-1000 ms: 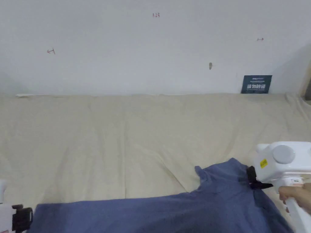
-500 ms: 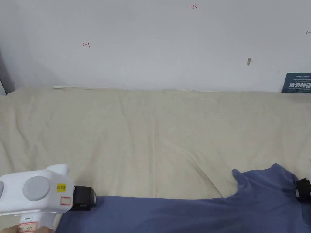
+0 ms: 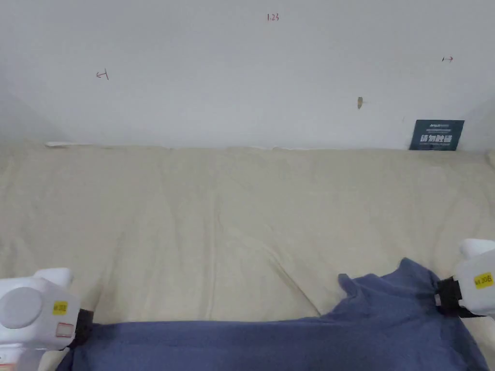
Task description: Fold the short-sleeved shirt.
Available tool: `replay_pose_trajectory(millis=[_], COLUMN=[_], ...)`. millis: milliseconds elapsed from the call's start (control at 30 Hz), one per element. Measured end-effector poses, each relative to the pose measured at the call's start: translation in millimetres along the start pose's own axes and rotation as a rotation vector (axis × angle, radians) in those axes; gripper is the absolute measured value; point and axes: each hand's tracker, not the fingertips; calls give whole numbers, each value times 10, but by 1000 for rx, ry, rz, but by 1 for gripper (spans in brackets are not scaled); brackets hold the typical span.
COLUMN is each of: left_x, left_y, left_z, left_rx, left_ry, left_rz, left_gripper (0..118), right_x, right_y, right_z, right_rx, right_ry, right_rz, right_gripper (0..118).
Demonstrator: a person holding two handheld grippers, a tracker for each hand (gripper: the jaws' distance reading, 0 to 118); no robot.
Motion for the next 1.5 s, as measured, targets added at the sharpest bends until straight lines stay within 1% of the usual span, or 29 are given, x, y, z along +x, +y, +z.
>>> replay_pose_trajectory(millis=[67,100,133,167,200,233,267,333,367,467,567,700,767,833,867,967,1033,1067,1100,1167,1200,1267,1300,1333,1367,1400,1433,1467,1500], left_x=[-42,-66,-91,-108,-75,-64,-68,-96,-116,-159,-236,-272,-282,-304,-355,-399,-416,-423,-427,-385,-364,-325,-315,-334,-343,-342,-339,-348,-374], left_y=[4,-4,-12,-20,-46,-67,-104,-230,-308,-646,-1057,-1693,-1972,-2198,-2292,-2481,-2509,-2493,-2459,-2425,-2400,-2370,-2351,-2361,-2362,-2386,-2398,-2406,-2409], left_z=[170,279,375,477,590,689,803,1009,1120,1425,1588,1636,1578,1491,1394,1293,1262,1263,1262,1298,1301,1308,1301,1313,1334,1359,1375,1407,1453], left_rx=[23,40,43,50,69,81,89,119,129,162,147,98,46,1,-35,-46,-41,-37,-36,-31,-28,-38,-59,-64,-61,-62,-72,-84,-73], left_ry=[-16,-39,-108,-140,-90,-67,-75,-93,-96,-97,-110,-107,-103,-111,-119,-131,-140,-140,-140,-131,-119,-92,-85,-107,-118,-93,-47,-14,-36], left_rz=[16,19,31,30,6,-23,-35,-32,-36,-39,-36,-31,-23,-16,-4,20,30,34,34,24,5,9,5,-15,-41,-49,-54,-75,-76], left_gripper=[3,3,3,3,3,3,3,3,3,3,3,3,3,3,3,3,3,3,3,3,4,5,7,15,37,63,65,65,68], right_x=[42,73,100,121,140,129,107,89,66,134,181,231,241,267,296,349,338,321,306,265,232,177,135,90,47,-7,-61,-130,-210], right_y=[3,-6,-15,-27,-61,-102,-164,-316,-434,-804,-1265,-1880,-2157,-2403,-2505,-2715,-2757,-2756,-2746,-2714,-2698,-2667,-2641,-2620,-2591,-2568,-2530,-2501,-2474], right_z=[153,244,333,437,578,691,841,1109,1258,1593,1800,1891,1856,1792,1733,1585,1548,1542,1544,1584,1611,1706,1783,1854,1932,2006,2085,2151,2209], right_rx=[16,27,34,41,54,62,77,113,121,122,112,52,3,-39,-63,-100,-95,-95,-93,-84,-74,-32,-26,-8,28,51,81,108,122], right_ry=[3,24,41,87,86,80,75,41,42,58,64,67,67,43,49,50,50,51,50,31,16,-14,-10,-18,13,37,58,99,117], right_rz=[3,-8,-24,-42,-39,-32,-7,51,62,56,64,48,64,59,49,-14,-23,-25,-28,-15,3,36,43,37,37,44,46,60,71], right_gripper=[0,0,0,0,0,0,0,0,0,0,0,0,0,0,0,0,0,3,19,67,87,88,88,88,88,88,88,88,88])
